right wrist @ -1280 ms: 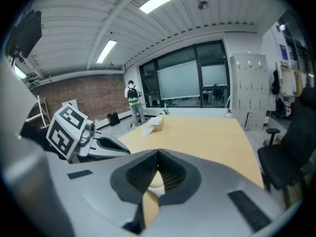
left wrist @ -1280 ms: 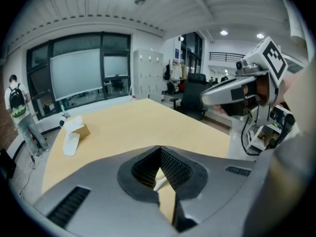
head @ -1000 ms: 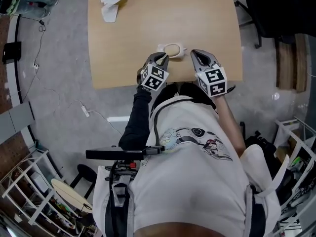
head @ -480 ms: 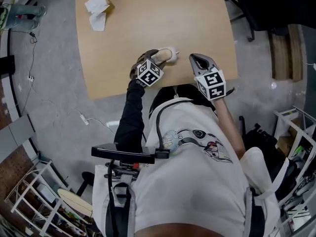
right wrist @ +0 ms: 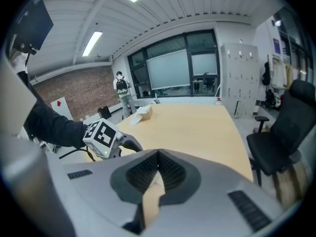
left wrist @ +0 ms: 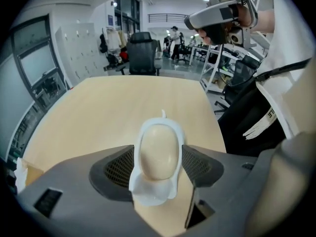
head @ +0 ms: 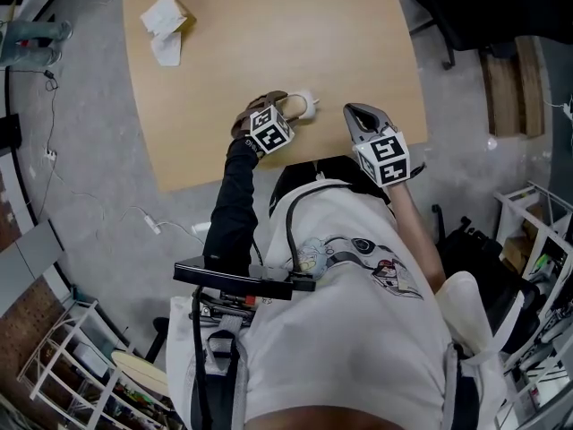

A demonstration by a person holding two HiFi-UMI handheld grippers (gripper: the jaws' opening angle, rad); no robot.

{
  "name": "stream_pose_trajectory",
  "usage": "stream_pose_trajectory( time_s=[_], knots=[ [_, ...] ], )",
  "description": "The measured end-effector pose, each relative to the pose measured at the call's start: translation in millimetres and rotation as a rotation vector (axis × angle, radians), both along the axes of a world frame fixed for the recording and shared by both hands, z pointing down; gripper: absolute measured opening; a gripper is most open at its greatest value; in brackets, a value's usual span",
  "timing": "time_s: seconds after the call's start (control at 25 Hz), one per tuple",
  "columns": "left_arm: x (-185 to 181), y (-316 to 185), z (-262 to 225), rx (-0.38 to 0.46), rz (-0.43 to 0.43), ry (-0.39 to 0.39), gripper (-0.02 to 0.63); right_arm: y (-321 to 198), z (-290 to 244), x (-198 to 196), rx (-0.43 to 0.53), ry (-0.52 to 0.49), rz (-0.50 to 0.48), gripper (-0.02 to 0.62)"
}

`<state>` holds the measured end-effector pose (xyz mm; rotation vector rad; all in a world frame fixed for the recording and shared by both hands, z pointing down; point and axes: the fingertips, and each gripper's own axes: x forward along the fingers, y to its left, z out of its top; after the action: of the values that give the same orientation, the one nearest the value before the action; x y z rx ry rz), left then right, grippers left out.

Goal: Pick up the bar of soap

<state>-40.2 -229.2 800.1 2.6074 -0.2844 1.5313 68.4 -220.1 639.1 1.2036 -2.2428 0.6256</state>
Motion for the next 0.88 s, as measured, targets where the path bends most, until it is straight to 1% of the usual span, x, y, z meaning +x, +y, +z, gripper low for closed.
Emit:
stream_pose_trajectory(
  time_s=[0.12,0.24,0.6,0.88],
  knots=[
    [3,4,5,-0.017,0.065,-0.022,0.285,1,1,1,-0.007,0.003,0.004,0.005],
    [3,6,11,-0.030,0.095,-0.038,0.285,3,3,3,-0.015,0.002,0.011,0.005],
    [5,7,18,-0.076,0.135,-0.041,0.285,12,7,11,-0.029,0.015,0.018,0.005],
    [6,6,16,-0.079,0.146,-0.041,0.284,15,8,9,-0.036,0.019,0.013,0.005]
  ],
)
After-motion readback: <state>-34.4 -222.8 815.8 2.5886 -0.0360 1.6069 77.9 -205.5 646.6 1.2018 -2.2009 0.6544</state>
